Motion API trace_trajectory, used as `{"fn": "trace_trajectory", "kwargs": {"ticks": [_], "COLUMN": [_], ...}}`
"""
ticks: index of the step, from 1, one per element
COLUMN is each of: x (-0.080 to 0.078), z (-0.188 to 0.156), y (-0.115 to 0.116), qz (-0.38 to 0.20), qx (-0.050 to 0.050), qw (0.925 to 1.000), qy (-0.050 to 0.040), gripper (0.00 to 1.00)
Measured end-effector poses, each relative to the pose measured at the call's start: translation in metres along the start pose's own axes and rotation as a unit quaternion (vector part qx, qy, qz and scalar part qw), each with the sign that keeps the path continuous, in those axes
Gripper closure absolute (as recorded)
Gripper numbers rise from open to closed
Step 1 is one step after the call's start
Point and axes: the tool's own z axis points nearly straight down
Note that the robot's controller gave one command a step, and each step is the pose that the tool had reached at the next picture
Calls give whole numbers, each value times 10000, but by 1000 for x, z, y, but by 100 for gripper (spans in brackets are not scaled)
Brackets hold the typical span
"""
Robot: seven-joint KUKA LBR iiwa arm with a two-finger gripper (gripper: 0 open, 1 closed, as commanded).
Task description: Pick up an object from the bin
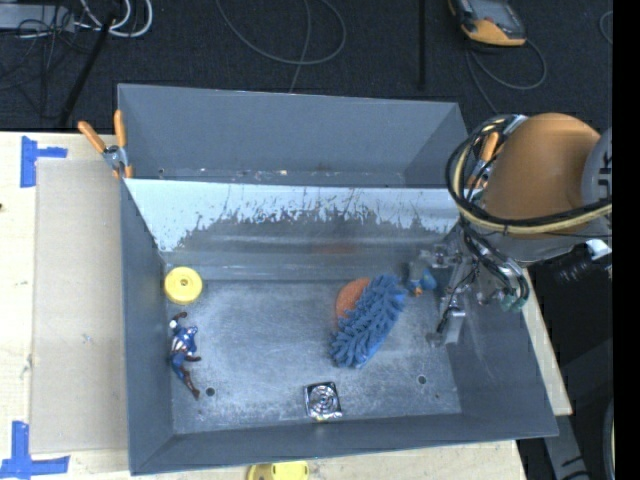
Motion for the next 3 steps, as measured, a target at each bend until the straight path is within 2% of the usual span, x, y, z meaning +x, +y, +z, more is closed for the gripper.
{"fn": "trace_trajectory", "kwargs": {"ticks": [1, 2, 3], "x": [-1, -17, -19], "z": [-5, 39, 82], "y": [0, 28, 47], "qz": [-9, -323, -1156], "qx": [4, 15, 7], "qw": [10000, 9995, 9933], "qy": [-38, -75, -40], "gripper": [0, 0, 0]}}
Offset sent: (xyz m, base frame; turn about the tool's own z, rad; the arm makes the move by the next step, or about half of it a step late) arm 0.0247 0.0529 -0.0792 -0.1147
